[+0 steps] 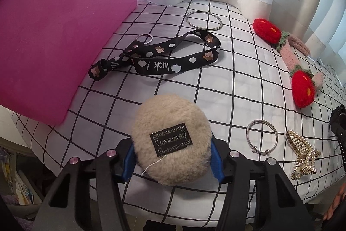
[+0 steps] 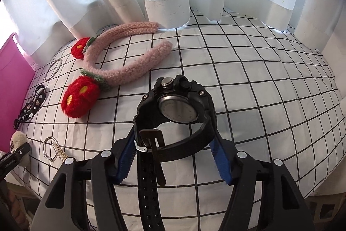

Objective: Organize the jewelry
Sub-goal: 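Carry the puff and watch into the pink tub and open both tools, then withdraw both tools from the tub back over the table, then grasp the silver bangle with the left tool while the right tool grasps the pearl clip, then carry the bangle and pearl clip into the pink tub and open both tools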

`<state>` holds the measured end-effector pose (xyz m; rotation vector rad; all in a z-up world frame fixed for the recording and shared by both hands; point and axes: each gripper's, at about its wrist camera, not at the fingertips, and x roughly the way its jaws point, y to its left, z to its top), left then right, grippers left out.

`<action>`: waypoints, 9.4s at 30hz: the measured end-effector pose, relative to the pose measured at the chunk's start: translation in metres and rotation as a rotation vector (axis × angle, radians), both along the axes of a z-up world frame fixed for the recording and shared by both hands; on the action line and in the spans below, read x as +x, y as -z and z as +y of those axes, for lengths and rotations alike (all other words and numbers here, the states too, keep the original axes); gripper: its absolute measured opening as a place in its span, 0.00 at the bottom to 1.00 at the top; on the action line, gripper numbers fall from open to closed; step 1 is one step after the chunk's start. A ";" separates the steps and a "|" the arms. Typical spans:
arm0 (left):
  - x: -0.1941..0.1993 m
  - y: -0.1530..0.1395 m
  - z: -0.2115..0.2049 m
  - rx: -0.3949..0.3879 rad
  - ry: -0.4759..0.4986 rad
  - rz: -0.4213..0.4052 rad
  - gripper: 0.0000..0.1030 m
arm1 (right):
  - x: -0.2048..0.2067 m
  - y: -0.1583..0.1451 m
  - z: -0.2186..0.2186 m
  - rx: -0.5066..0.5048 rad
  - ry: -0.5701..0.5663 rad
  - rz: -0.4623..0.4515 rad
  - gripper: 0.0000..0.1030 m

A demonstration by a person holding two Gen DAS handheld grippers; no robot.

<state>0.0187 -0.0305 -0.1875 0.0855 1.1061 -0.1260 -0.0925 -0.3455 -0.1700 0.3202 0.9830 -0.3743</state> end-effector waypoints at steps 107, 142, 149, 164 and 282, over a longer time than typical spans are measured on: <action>0.046 -0.218 0.175 -0.031 -0.128 -0.302 0.92 | 0.111 -0.189 0.246 0.101 -0.451 -0.233 0.71; -0.018 -0.130 0.015 -0.055 0.152 -0.089 0.93 | -0.028 -0.105 0.073 0.173 -0.111 -0.079 0.71; -0.014 -0.106 0.005 -0.060 0.138 -0.089 0.93 | -0.025 -0.080 0.064 0.183 -0.111 -0.061 0.71; -0.018 -0.034 -0.033 -0.032 0.179 0.005 0.93 | -0.027 -0.018 0.071 0.231 -0.159 -0.002 0.71; -0.021 -0.022 -0.058 -0.077 0.310 -0.168 0.52 | -0.011 -0.002 0.089 -0.111 -0.015 -0.119 0.30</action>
